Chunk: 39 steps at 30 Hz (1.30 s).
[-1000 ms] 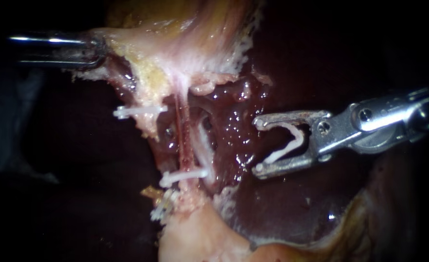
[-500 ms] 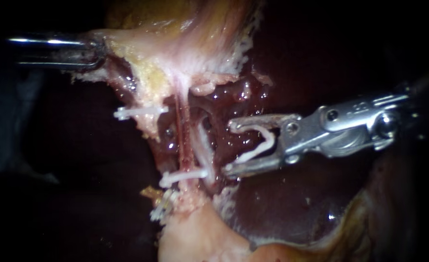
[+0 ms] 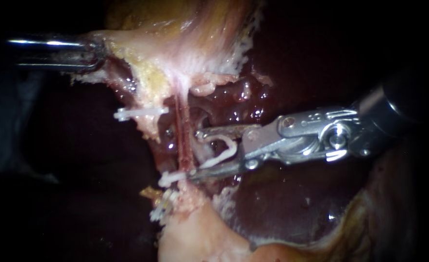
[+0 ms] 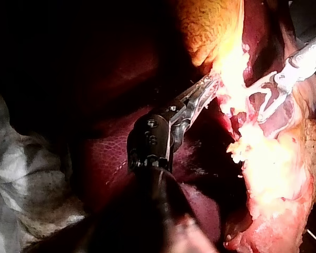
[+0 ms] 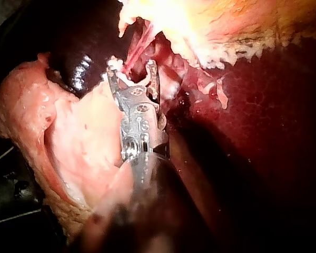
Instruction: Clipping second clip right tube
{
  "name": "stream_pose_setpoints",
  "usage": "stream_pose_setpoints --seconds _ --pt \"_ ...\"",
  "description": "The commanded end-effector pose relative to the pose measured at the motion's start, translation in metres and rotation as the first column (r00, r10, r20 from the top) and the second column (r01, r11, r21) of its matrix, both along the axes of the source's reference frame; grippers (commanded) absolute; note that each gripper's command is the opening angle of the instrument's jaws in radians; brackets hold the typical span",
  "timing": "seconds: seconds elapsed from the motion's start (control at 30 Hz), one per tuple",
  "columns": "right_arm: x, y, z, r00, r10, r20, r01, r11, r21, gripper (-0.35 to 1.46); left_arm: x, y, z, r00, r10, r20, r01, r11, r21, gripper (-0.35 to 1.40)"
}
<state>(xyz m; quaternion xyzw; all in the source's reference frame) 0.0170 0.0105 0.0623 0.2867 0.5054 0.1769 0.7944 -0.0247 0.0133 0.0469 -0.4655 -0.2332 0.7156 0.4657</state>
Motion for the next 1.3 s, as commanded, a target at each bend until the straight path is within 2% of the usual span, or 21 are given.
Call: stream_pose_setpoints --seconds 0.03,0.2,0.4,0.63,0.73,0.83,1.13,1.2,1.3 --pt "0.0003 -0.0001 0.0001 1.0 0.002 -0.008 -0.002 1.0 0.009 0.5 0.0 0.0 0.0 1.0 0.0 0.0 0.0 1.0 0.0 -0.35" --pt "0.0016 -0.0006 0.0007 0.9992 -0.004 -0.041 0.005 0.999 0.032 0.49 0.0 0.0 0.0 1.0 0.0 0.0 0.0 1.0 0.0 -0.35" --pt "0.0027 -0.0014 0.0013 0.9982 -0.018 -0.057 0.021 0.998 0.053 0.49 0.0 -0.0001 0.0001 1.0 0.0 0.0 0.0 1.0 -0.001 -0.35" --pt "0.0033 -0.0019 0.0008 0.9939 -0.019 -0.109 0.027 0.997 0.078 0.49 0.0 -0.0001 0.0001 1.0 0.0 0.0 0.0 1.0 -0.001 -0.35" --pt "0.0034 -0.0024 0.0002 0.9896 -0.031 -0.141 0.044 0.995 0.086 0.49 0.0 0.0 0.0001 1.0 0.0 0.0 0.0 1.0 -0.001 -0.35" --pt "0.0036 -0.0028 -0.0008 0.9819 -0.049 -0.183 0.068 0.993 0.101 0.49 0.0 -0.0001 0.0001 1.0 0.0 0.0 0.0 1.0 -0.001 -0.35" --pt "0.0046 -0.0037 -0.0035 0.9629 -0.057 -0.264 0.097 0.985 0.141 0.46 0.0 -0.0001 0.0003 1.0 0.001 0.0 -0.001 1.0 -0.001 -0.35" --pt "0.0047 -0.0037 -0.0037 0.9608 -0.062 -0.27 0.103 0.985 0.141 0.45 0.0 -0.0001 0.0003 1.0 0.001 0.0 -0.001 1.0 -0.001 -0.35" --pt "0.0048 -0.0036 -0.0036 0.9623 -0.058 -0.266 0.103 0.982 0.158 0.41 0.0 -0.0001 0.0003 1.0 0.001 0.0 -0.001 1.0 -0.001 -0.35"
